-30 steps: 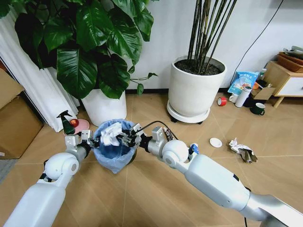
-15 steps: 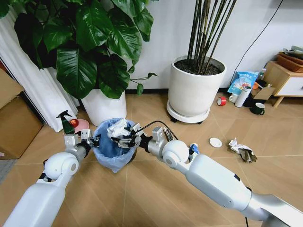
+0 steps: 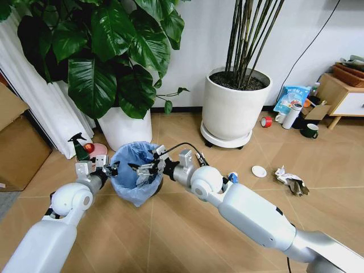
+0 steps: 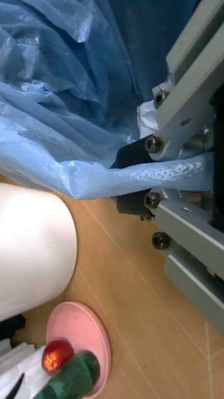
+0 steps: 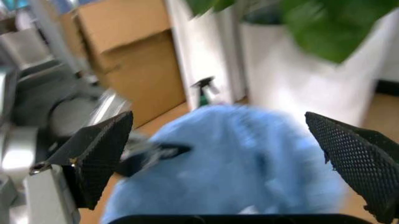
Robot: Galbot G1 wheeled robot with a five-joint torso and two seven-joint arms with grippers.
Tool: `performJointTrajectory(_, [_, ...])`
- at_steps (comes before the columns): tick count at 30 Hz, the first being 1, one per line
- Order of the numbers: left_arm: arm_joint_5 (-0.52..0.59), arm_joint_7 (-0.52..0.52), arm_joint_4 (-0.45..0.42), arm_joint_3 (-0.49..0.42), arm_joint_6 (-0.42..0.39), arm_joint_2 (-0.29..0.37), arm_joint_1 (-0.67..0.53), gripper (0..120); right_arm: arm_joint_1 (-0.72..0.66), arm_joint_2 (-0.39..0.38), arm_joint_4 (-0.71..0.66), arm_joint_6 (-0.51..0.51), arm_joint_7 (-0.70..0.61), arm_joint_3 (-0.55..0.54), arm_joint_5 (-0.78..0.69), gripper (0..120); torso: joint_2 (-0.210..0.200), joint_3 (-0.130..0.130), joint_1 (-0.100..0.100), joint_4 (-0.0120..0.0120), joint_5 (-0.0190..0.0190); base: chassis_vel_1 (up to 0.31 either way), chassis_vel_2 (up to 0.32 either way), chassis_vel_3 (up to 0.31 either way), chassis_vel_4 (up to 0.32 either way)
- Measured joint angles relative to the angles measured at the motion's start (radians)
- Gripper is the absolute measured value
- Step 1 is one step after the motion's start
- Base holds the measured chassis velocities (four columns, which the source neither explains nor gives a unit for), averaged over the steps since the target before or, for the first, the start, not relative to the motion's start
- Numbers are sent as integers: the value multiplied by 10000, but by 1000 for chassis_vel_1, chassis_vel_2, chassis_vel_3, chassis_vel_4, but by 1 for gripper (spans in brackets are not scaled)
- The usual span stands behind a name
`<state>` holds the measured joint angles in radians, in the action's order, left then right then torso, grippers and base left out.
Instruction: Pick up the trash bin and place the garbage on the floor into it.
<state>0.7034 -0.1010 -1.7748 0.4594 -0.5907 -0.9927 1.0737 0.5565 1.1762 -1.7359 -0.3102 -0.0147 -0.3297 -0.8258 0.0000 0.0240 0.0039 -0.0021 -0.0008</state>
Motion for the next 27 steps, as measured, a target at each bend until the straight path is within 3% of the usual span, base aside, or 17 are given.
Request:
performJointTrajectory(9, [-156,194,-176,407,35,73,323,0,881,-1310,-105,-251,-305,1832,73,100,0,-1,0,-3,2,0,0,0,0])
performJointTrajectory(11, [-157,200,-304,487,46,102,400,0,1295,-1604,337,-246,-289,2382,118,100,0,-1,0,-5,4,0,0,0,0])
performJointTrajectory(12, [-156,207,-527,580,67,130,568,0,1785,-1667,1473,-107,-131,2852,450,100,0,-1,-1,-4,2,0,0,0,0])
performJointTrajectory(19, [-174,210,-884,630,99,170,895,0,2053,-597,4094,642,435,2967,1650,100,0,-1,-1,-3,2,0,0,0,0])
performJointTrajectory(23, [-198,209,-1097,630,128,193,1039,0,1655,629,6186,1300,904,2869,2488,100,0,0,0,2,2,0,0,0,0])
performJointTrajectory(27, [-222,198,-1195,616,131,233,1087,0,1333,1322,7493,1604,978,2831,2799,100,0,1,0,1,2,0,0,0,0])
